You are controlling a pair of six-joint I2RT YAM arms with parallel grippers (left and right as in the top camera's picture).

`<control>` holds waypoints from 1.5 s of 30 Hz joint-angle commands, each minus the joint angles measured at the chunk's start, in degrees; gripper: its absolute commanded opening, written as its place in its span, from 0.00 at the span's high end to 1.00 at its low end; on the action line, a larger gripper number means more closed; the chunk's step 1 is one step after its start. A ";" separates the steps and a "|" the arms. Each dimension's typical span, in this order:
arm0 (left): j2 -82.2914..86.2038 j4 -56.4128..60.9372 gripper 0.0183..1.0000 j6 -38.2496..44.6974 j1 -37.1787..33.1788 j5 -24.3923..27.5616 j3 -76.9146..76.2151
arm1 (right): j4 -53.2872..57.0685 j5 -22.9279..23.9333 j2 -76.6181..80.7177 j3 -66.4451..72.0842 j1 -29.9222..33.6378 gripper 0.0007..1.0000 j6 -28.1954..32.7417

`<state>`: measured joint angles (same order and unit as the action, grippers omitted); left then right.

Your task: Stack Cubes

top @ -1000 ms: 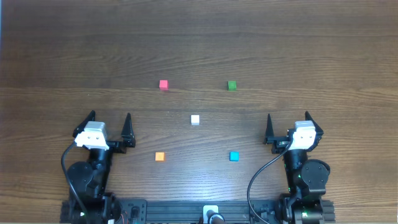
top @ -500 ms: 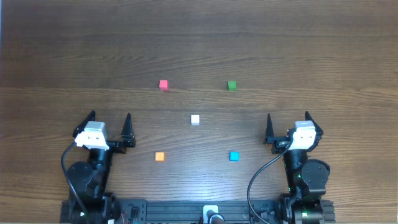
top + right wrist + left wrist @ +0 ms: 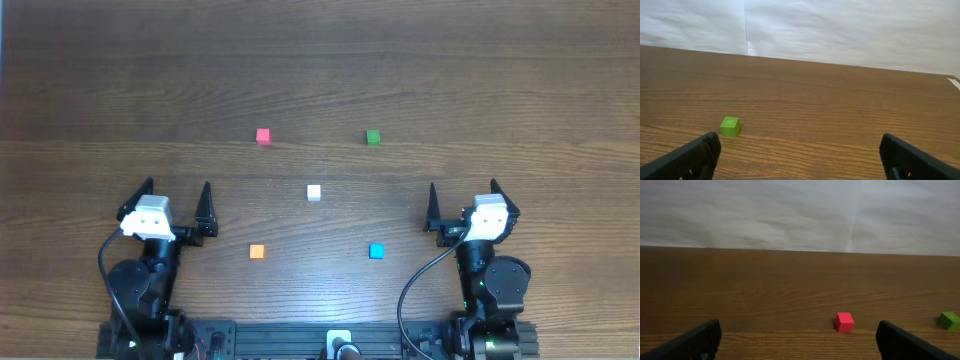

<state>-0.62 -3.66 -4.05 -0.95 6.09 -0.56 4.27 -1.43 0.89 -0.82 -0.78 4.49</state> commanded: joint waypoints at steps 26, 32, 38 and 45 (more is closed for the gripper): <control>-48.57 -26.86 0.00 -9.14 4.63 5.01 -48.78 | -0.17 -0.24 -0.57 0.52 0.37 0.01 -0.13; -69.75 -38.95 0.00 -9.97 9.55 4.79 -66.40 | -0.17 -0.24 -0.57 0.52 0.37 0.01 -0.13; -89.02 -40.76 0.00 -10.19 16.28 2.56 -75.80 | -0.17 -0.24 -0.57 0.52 0.37 0.01 -0.13; -103.62 -44.81 0.00 -11.89 19.93 -2.45 -82.58 | -0.17 -0.24 -0.57 0.52 0.37 0.01 -0.13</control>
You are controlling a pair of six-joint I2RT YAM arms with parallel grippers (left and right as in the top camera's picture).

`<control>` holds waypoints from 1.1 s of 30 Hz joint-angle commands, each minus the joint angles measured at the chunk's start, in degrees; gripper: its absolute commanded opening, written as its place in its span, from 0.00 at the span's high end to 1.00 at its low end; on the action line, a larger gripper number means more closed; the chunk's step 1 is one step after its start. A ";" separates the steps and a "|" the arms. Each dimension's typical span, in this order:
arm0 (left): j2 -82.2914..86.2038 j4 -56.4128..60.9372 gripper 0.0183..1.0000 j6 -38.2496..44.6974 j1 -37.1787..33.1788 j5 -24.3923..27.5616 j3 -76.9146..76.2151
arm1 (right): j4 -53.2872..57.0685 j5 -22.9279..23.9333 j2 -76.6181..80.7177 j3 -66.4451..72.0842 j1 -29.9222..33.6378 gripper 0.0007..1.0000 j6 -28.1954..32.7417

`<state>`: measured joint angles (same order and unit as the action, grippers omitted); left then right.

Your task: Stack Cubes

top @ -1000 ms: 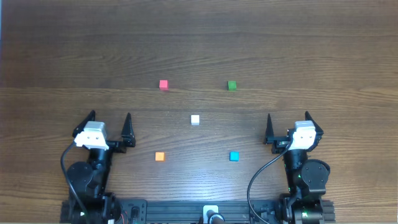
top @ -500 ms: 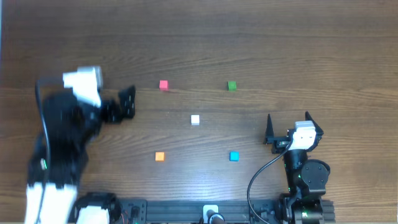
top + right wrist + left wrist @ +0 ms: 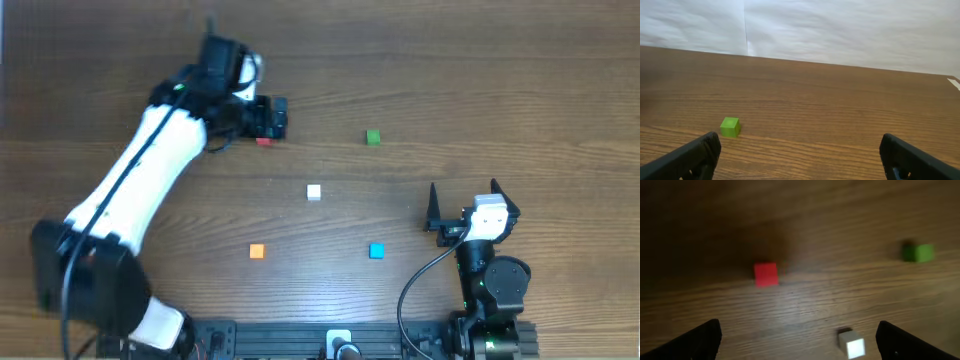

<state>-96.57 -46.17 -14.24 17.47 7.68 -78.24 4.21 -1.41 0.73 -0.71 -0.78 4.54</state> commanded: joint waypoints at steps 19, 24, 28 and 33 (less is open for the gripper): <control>-21.97 0.00 0.07 -4.50 1.38 -8.85 -6.40 | -0.11 -0.26 -0.42 0.42 0.37 0.01 -0.17; -22.51 0.96 0.14 -4.90 1.38 -8.87 -6.40 | -0.11 -0.26 -0.42 0.42 0.37 0.01 -0.17; -22.97 0.96 0.26 -4.90 1.38 -8.87 -6.40 | -0.11 -0.26 -0.42 0.42 0.37 0.01 -0.17; -24.20 0.98 0.31 -5.01 1.44 -8.85 -6.43 | -0.11 -0.26 -0.42 0.42 0.37 0.01 -0.15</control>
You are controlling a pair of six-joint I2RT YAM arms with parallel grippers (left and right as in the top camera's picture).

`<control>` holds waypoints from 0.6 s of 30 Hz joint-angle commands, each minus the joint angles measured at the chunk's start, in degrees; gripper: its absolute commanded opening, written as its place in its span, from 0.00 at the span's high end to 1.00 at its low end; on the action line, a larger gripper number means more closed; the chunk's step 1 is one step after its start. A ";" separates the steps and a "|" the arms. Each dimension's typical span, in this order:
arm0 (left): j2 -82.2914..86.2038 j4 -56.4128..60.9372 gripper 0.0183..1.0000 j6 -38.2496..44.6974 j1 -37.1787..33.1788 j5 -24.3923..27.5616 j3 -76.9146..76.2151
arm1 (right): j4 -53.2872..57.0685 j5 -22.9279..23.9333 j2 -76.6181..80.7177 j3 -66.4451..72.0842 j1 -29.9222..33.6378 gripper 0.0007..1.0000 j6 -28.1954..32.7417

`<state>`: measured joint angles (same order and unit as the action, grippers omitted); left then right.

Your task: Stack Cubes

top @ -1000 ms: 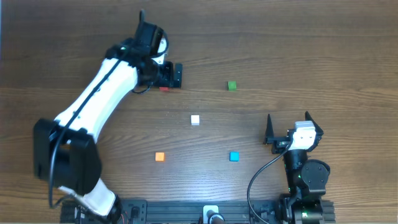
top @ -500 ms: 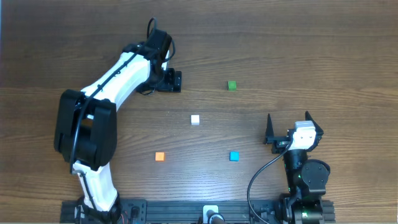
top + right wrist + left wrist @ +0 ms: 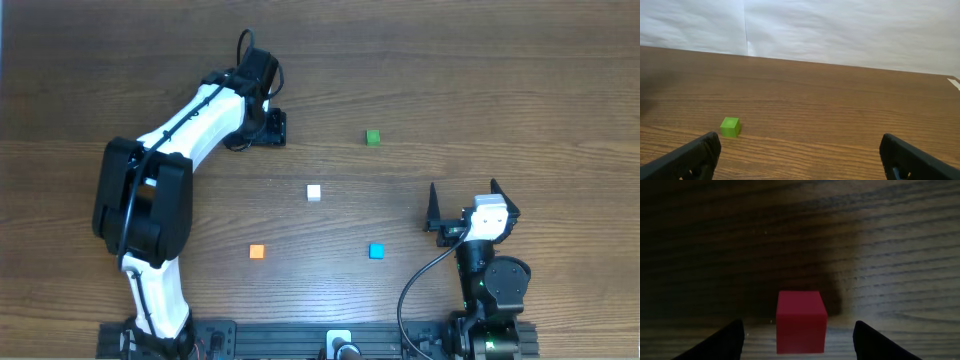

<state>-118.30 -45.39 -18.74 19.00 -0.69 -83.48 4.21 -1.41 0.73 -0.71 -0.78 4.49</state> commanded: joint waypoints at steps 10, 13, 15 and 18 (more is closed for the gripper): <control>-2.93 1.07 0.46 -1.29 -0.11 -0.50 -1.18 | -0.11 -0.26 -0.42 0.42 0.37 0.01 -0.13; -2.93 1.16 0.51 -1.51 -0.11 -0.50 -1.18 | -0.11 -0.26 -0.42 0.42 0.37 0.01 -0.13; -2.93 1.33 0.55 -1.70 -0.11 -0.50 -1.18 | -0.11 -0.26 -0.42 0.42 0.37 0.01 -0.13; -2.93 1.44 0.64 -2.43 -0.09 -0.48 -1.18 | -0.11 -0.26 -0.42 0.42 0.37 0.01 -0.13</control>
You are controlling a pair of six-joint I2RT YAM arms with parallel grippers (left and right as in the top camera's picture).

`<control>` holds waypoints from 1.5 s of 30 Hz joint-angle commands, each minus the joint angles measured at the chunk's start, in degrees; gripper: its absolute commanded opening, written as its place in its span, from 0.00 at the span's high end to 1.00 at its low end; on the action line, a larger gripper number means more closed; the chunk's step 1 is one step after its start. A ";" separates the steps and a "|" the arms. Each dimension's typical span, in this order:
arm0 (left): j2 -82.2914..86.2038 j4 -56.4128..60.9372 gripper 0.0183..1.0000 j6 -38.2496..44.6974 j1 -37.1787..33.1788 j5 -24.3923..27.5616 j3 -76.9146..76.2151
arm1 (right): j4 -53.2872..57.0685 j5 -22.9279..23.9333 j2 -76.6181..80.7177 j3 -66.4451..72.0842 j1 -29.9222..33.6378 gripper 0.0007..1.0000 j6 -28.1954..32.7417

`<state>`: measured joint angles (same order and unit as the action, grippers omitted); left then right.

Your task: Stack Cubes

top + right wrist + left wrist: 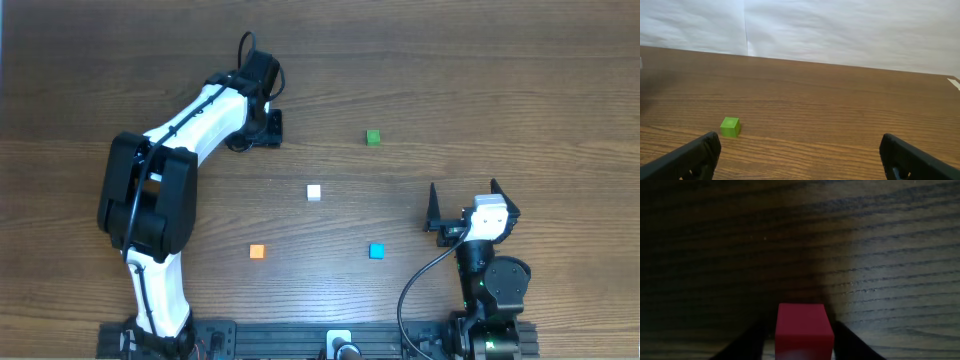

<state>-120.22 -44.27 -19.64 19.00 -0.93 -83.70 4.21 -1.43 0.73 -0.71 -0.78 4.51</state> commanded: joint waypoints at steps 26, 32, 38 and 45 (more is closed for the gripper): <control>20.17 -15.56 0.98 -17.00 17.07 -1.42 -1.01 | -0.11 -0.24 -0.42 0.42 0.37 0.01 -0.15; 19.61 -15.50 0.98 -25.57 26.27 -5.09 1.70 | -0.11 -0.24 -0.42 0.42 0.37 0.01 -0.15; 19.61 -12.28 0.98 -27.54 26.51 -5.38 6.51 | -0.11 -0.24 -0.42 0.42 0.37 0.01 -0.15; 18.49 -6.64 0.98 -27.54 26.21 -5.64 10.43 | -0.11 -0.24 -0.42 0.42 0.37 0.01 -0.15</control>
<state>-100.29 -51.96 -46.17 45.78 -5.21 -74.61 4.21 -1.41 0.73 -0.71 -0.78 4.56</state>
